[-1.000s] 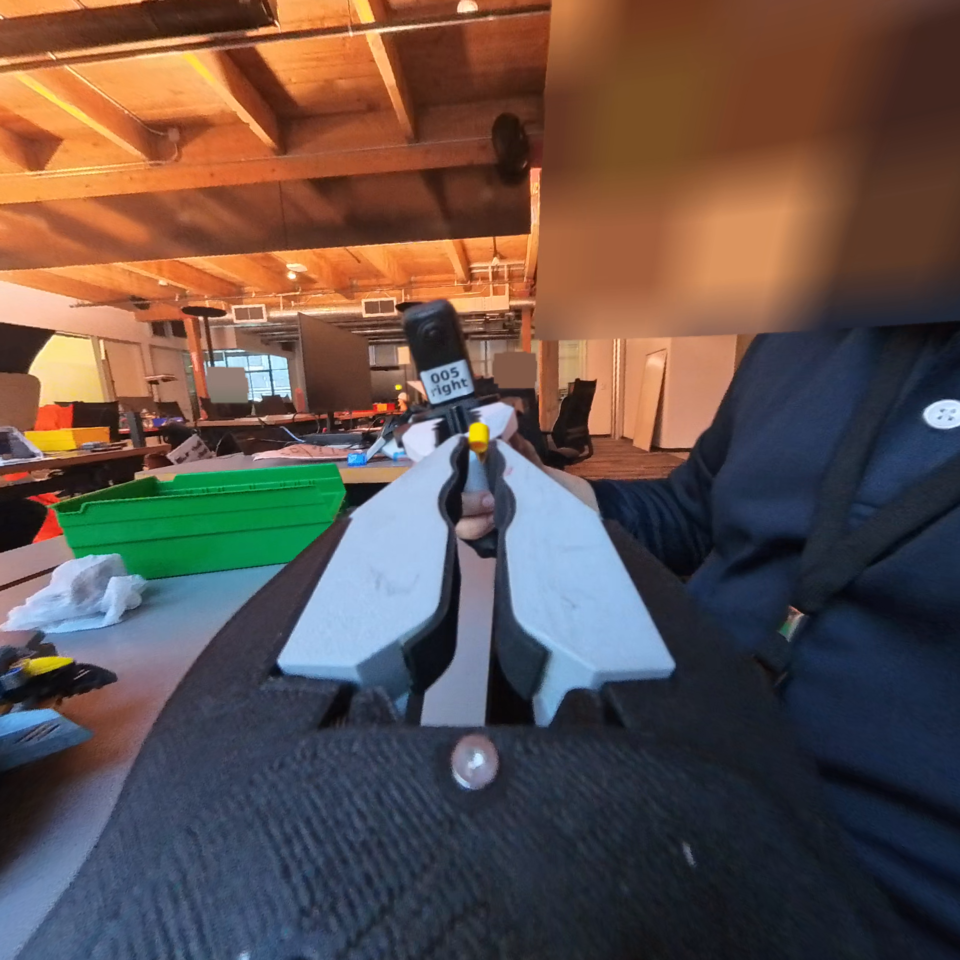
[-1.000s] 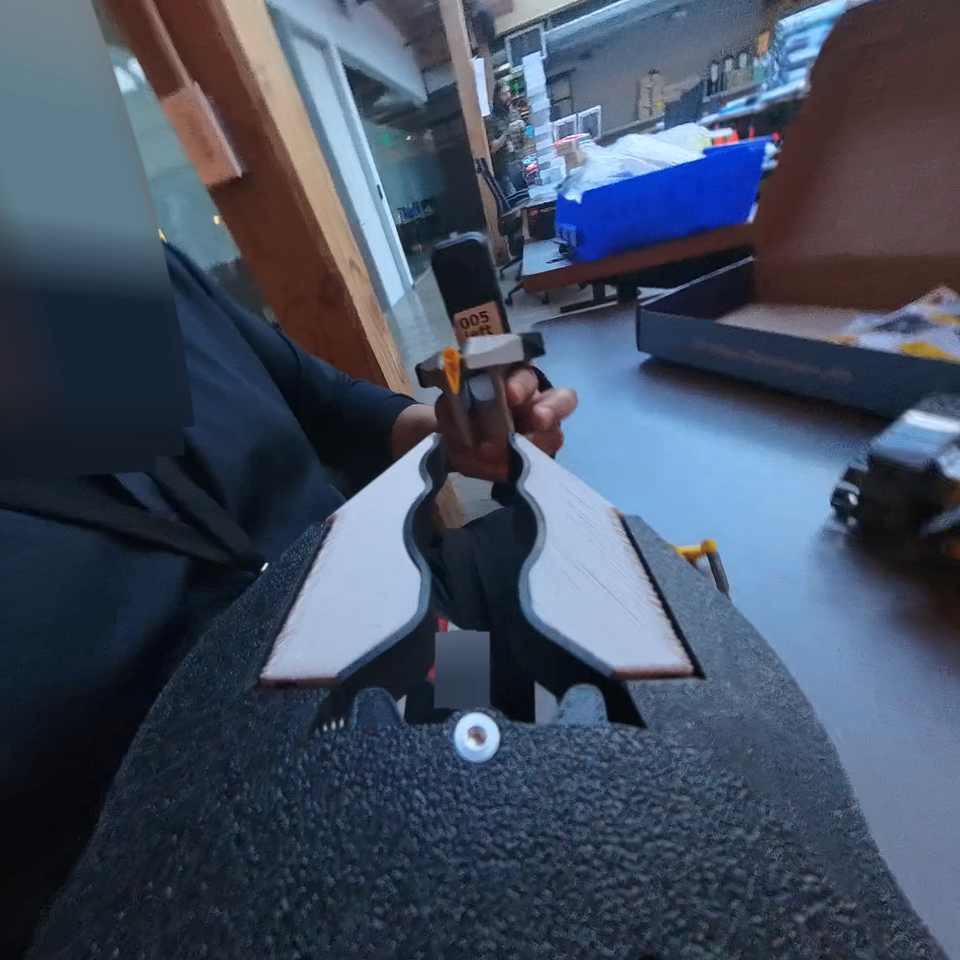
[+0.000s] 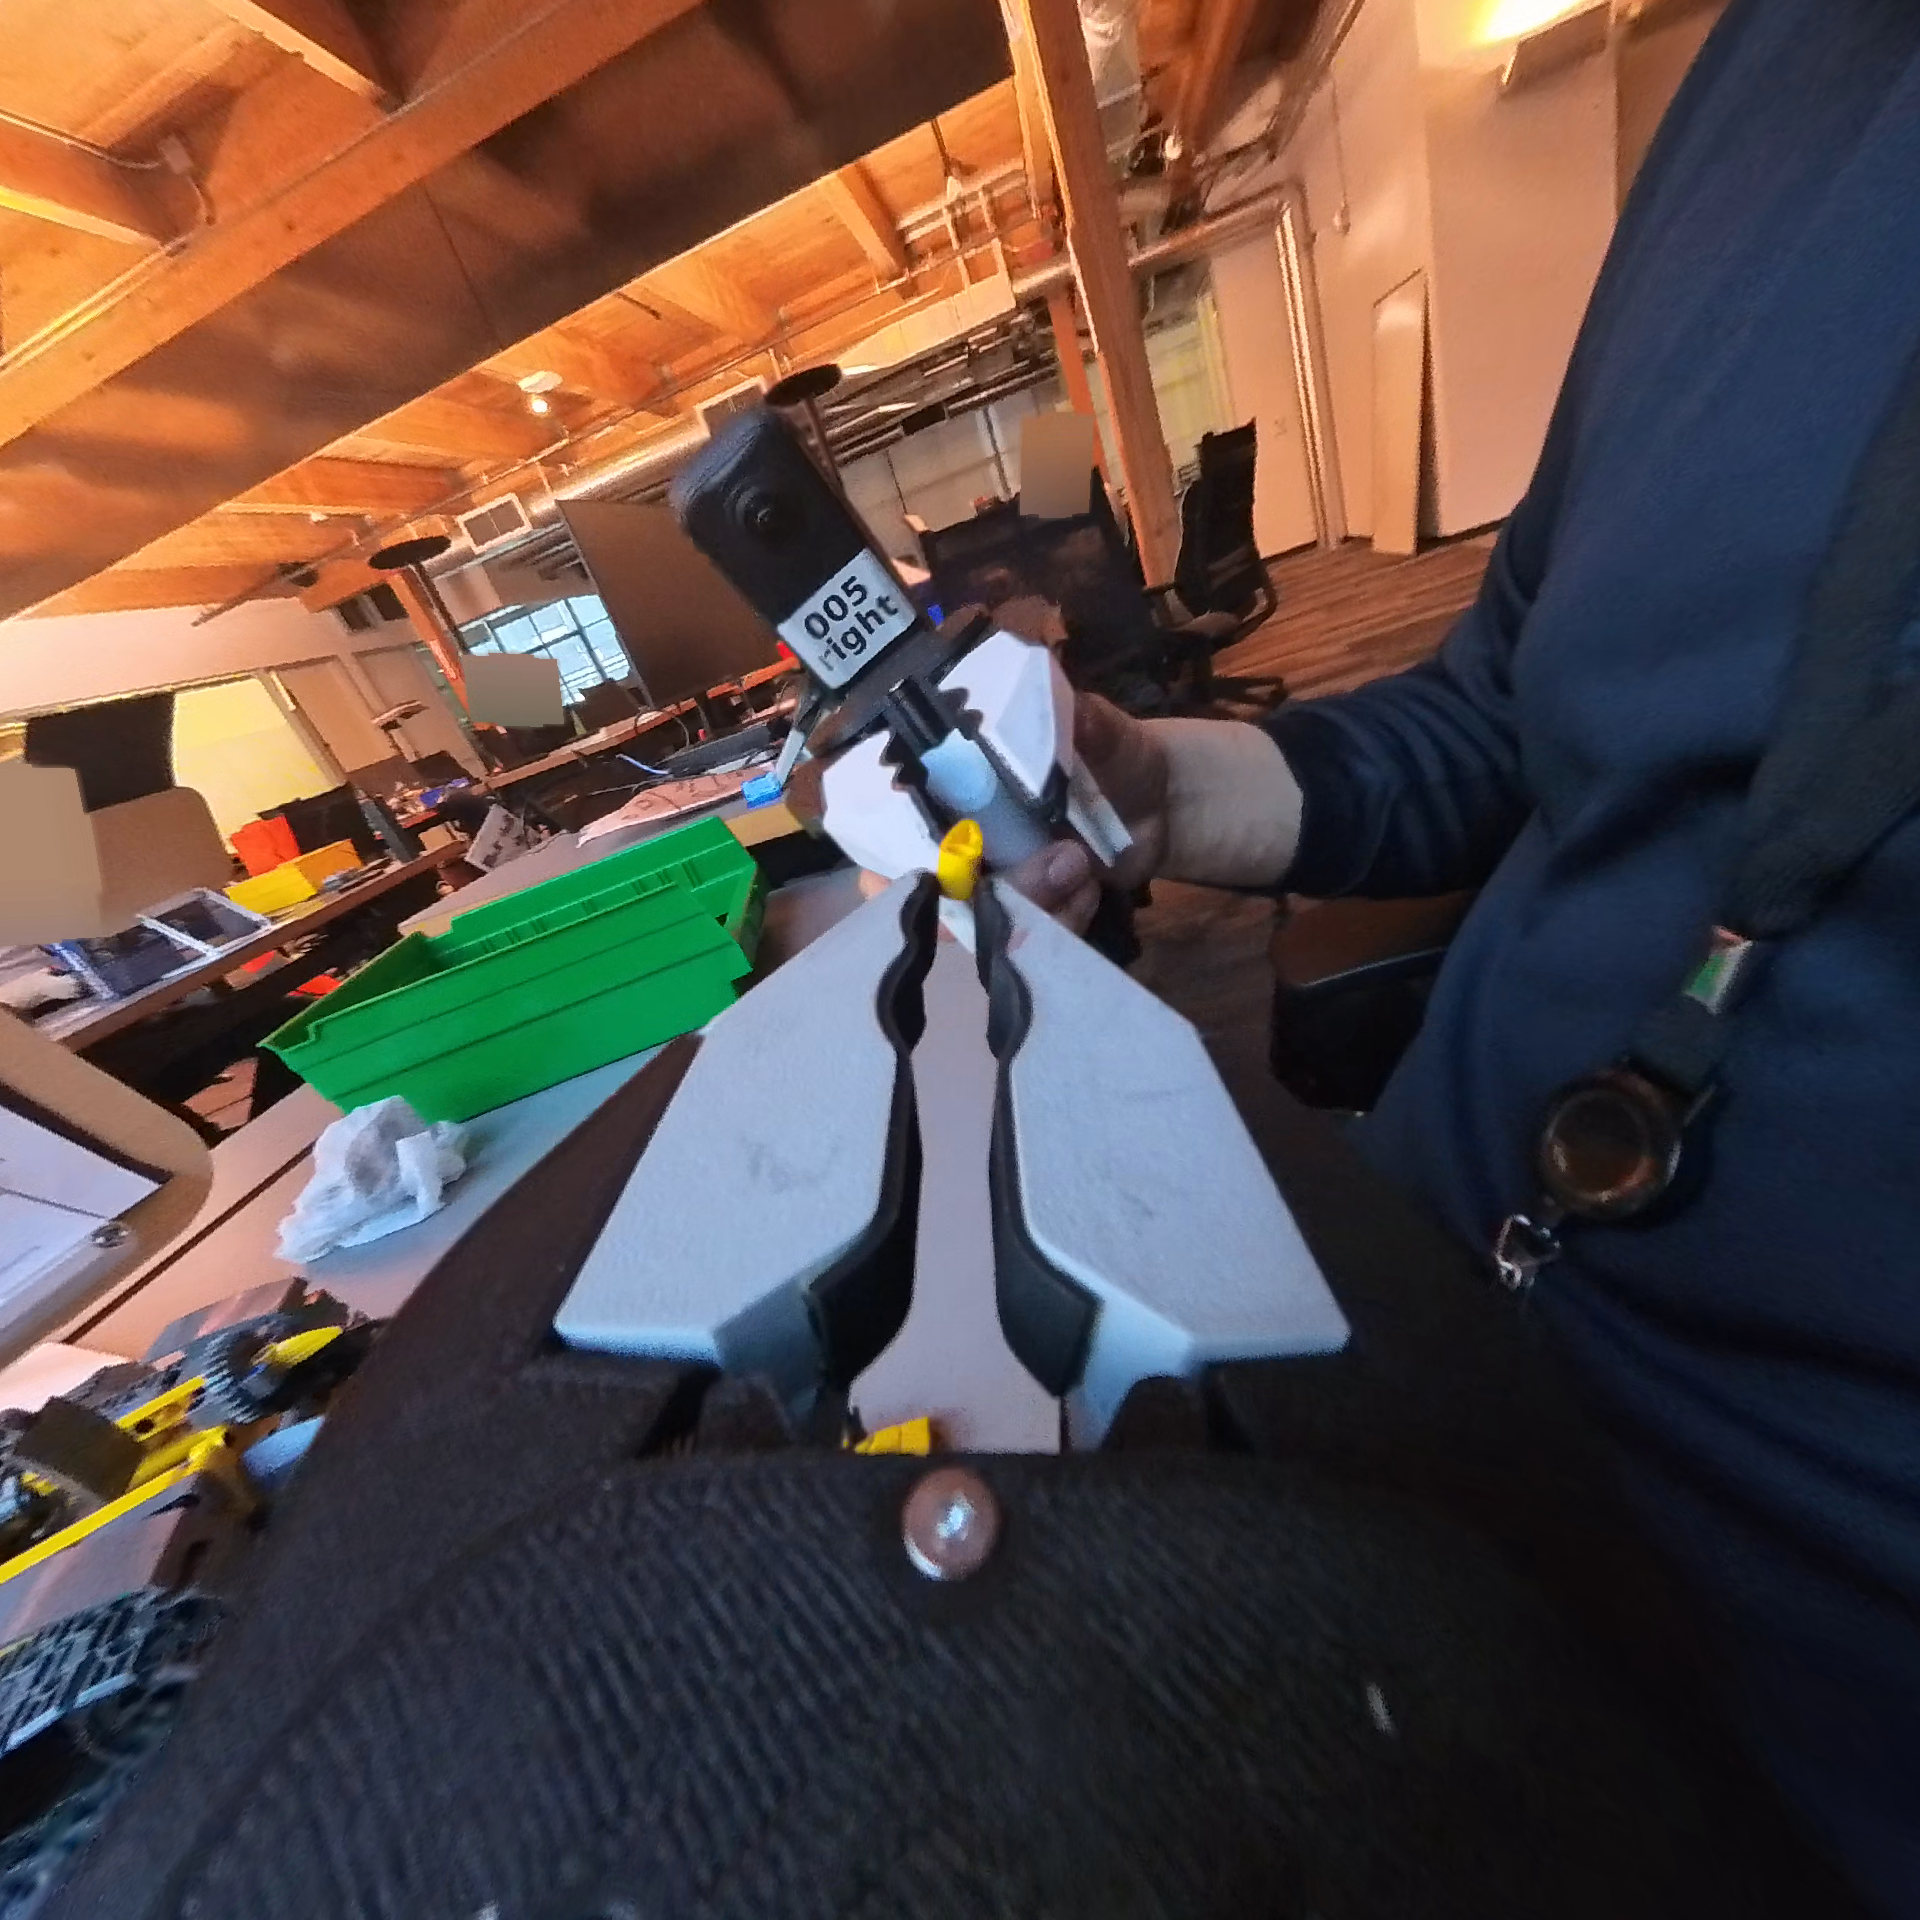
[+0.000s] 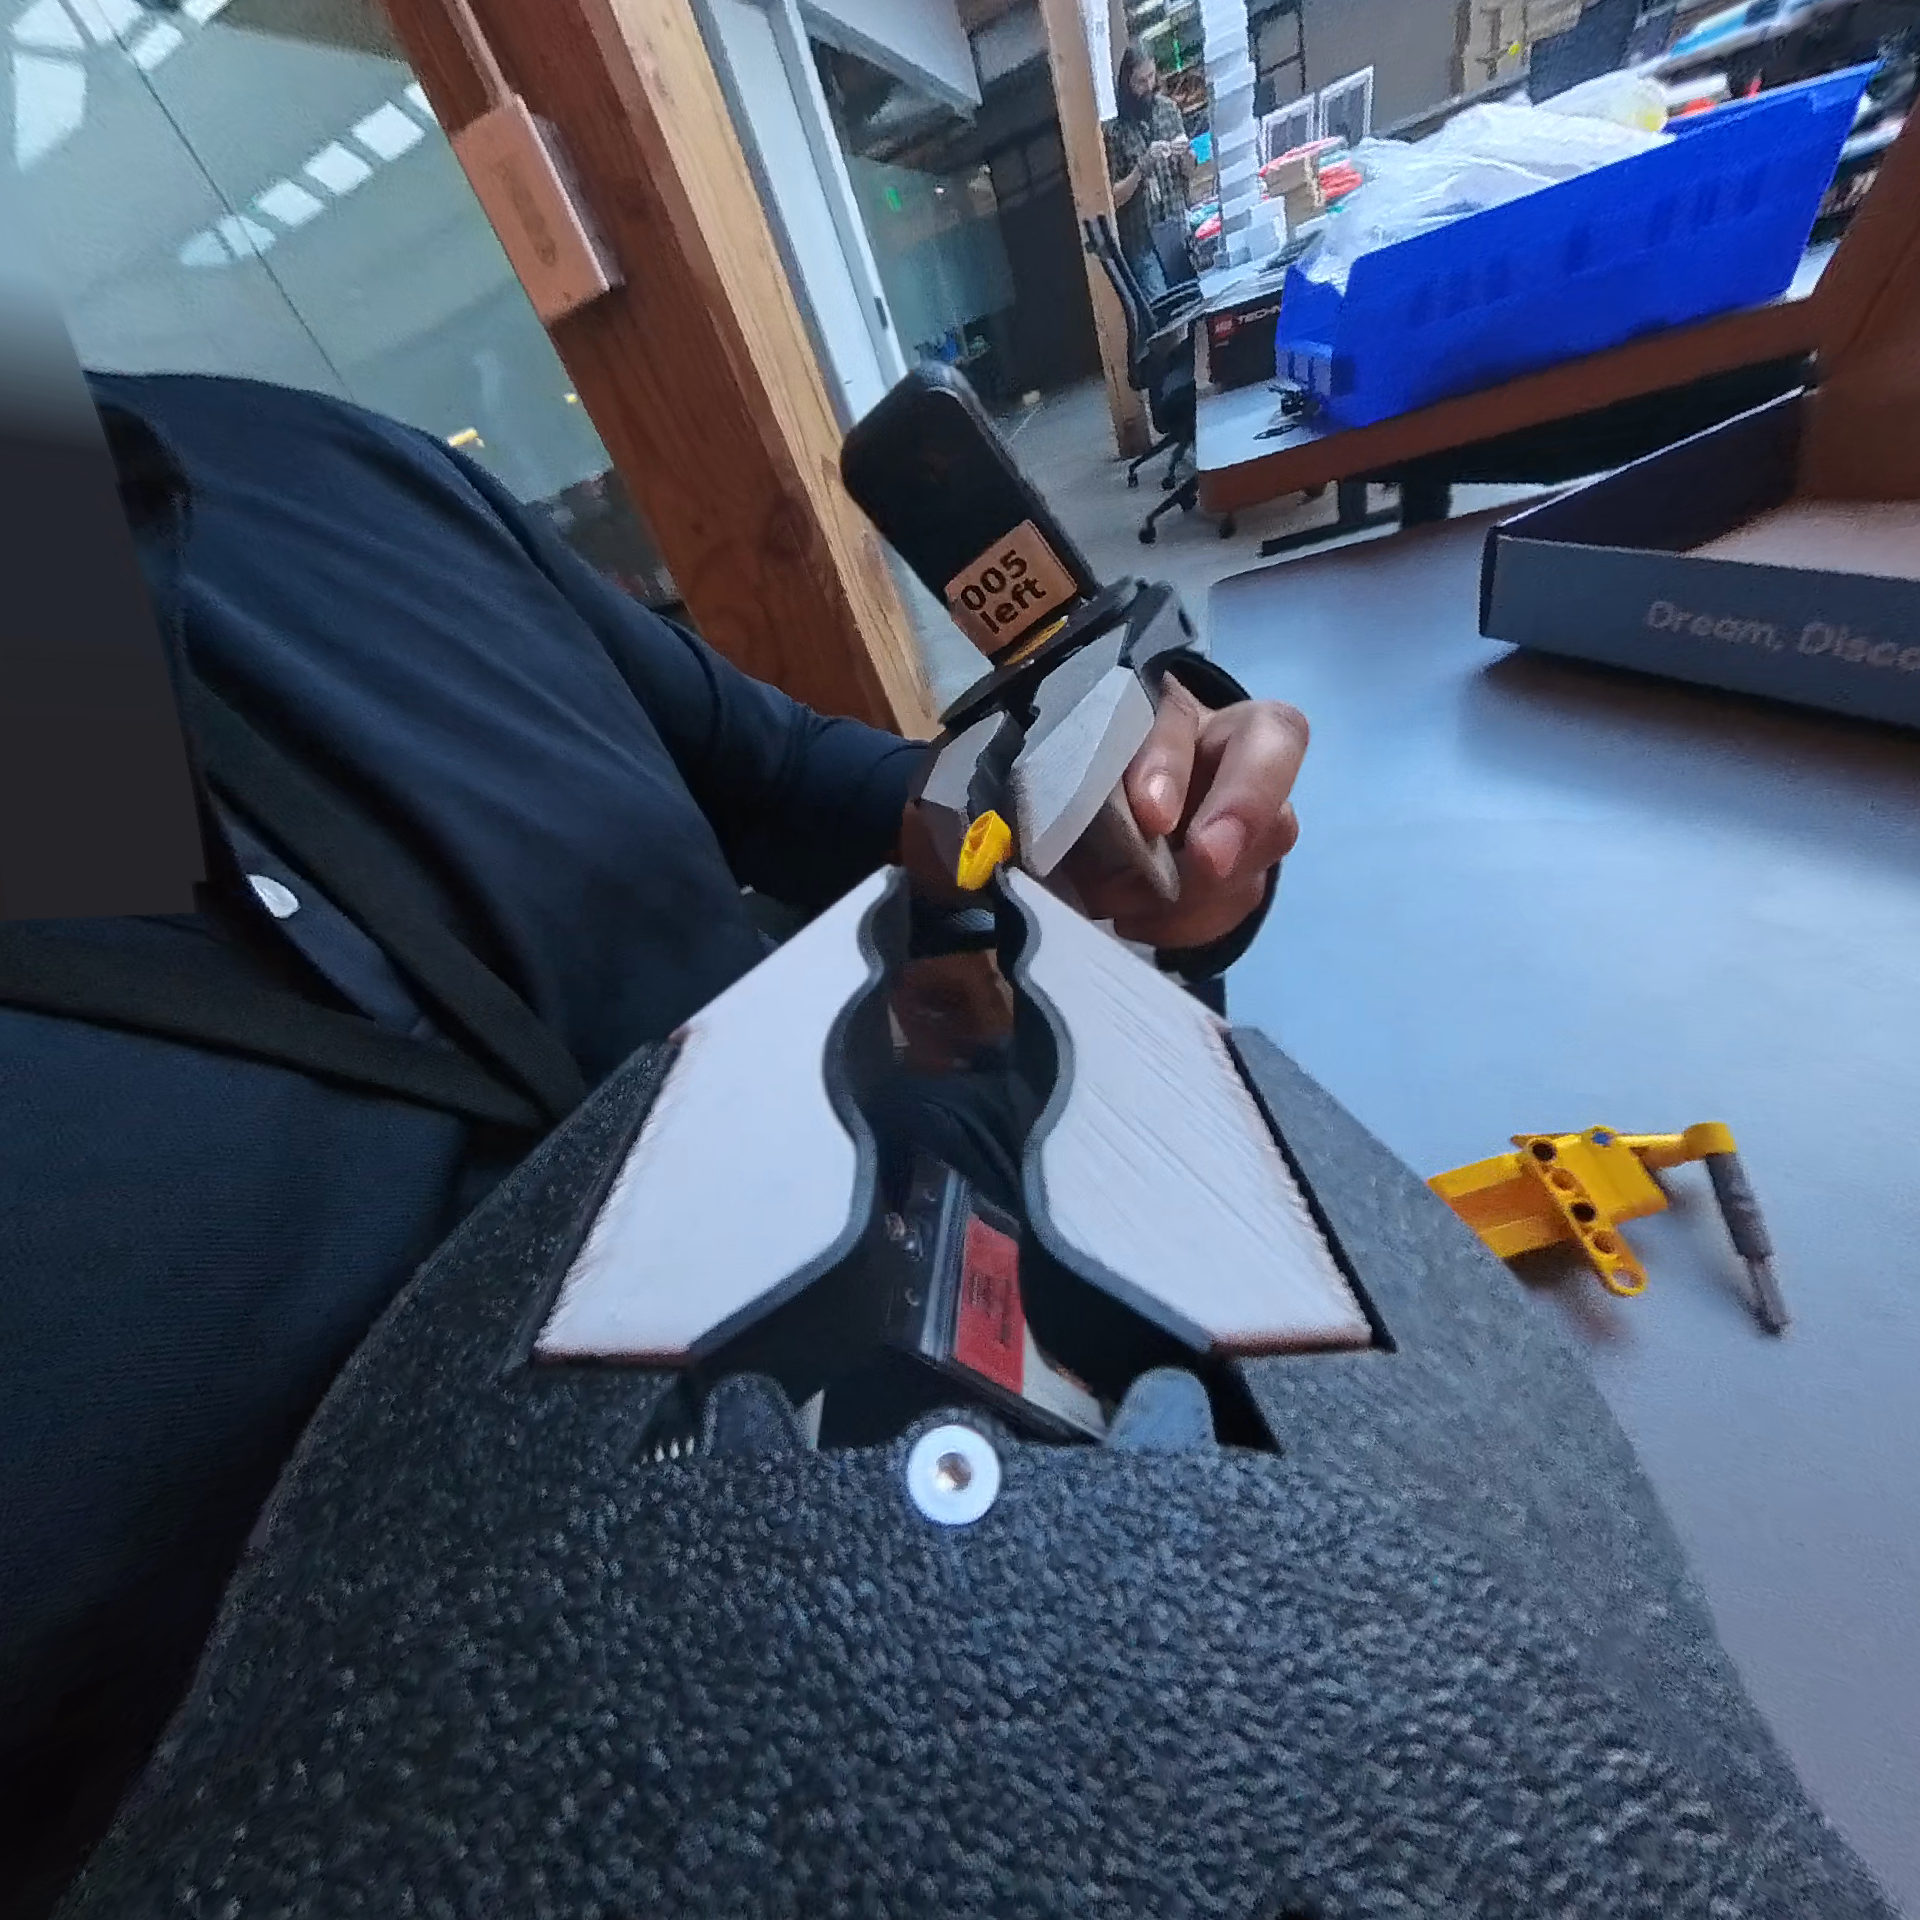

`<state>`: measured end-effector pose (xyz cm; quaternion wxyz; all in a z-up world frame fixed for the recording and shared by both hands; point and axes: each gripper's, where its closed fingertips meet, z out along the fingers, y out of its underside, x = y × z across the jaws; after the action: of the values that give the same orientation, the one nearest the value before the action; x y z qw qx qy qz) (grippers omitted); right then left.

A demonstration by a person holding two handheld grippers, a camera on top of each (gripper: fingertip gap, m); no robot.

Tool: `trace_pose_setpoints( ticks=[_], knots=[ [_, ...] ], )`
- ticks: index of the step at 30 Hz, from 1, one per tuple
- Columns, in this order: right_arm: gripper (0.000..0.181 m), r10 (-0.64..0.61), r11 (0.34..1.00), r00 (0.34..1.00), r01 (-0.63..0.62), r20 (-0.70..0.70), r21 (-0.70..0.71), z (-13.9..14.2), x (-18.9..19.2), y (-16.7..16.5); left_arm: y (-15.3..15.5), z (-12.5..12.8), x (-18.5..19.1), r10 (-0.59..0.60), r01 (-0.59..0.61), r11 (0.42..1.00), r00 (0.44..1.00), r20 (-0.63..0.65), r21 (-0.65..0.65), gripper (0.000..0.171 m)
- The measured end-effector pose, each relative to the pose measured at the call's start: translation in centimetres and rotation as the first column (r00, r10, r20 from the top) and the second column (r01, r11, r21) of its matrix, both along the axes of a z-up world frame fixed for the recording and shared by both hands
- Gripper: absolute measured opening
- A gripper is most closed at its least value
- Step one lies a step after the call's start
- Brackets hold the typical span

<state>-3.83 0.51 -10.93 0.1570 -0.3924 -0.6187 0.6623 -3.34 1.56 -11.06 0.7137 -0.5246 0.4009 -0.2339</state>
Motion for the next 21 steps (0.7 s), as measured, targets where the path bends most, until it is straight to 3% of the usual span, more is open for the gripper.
trace_pose_setpoints(
  ticks=[5,10,15,17,19,21],
  knots=[
    [0.006,-0.048,0.998,0.998,0.049,0.032,-0.025,-0.7,-0.8,0.7,0.5,-0.7,-0.3,0.084,-0.079,0.996,0.991,-0.107,0.051,0.004],
    [0.004,-0.086,0.993,0.994,0.091,0.066,-0.075,-2.0,-1.5,1.5,1.5,-2.1,-1.1,0.212,-0.186,0.975,0.939,-0.270,0.119,0.004],
    [0.004,-0.137,0.989,0.988,0.141,0.069,-0.054,-2.2,-1.1,3.1,2.7,-3.3,-1.6,0.228,-0.240,0.971,0.942,-0.245,-0.018,0.009],
    [0.004,-0.223,0.975,0.973,0.224,0.049,-0.006,-1.3,-0.5,5.7,3.6,-3.7,-2.7,0.273,-0.297,0.952,0.933,-0.234,-0.076,0.011],
    [0.005,-0.365,0.930,0.931,0.365,0.003,0.053,0.4,0.7,10.4,4.7,-4.9,-4.0,0.309,-0.354,0.920,0.920,-0.241,-0.172,0.019],
    [0.004,-0.583,0.803,0.811,0.584,-0.046,0.119,2.5,2.7,17.7,5.6,-6.1,-5.3,0.337,-0.392,0.884,0.912,-0.234,-0.255,0.020]
  ],
)
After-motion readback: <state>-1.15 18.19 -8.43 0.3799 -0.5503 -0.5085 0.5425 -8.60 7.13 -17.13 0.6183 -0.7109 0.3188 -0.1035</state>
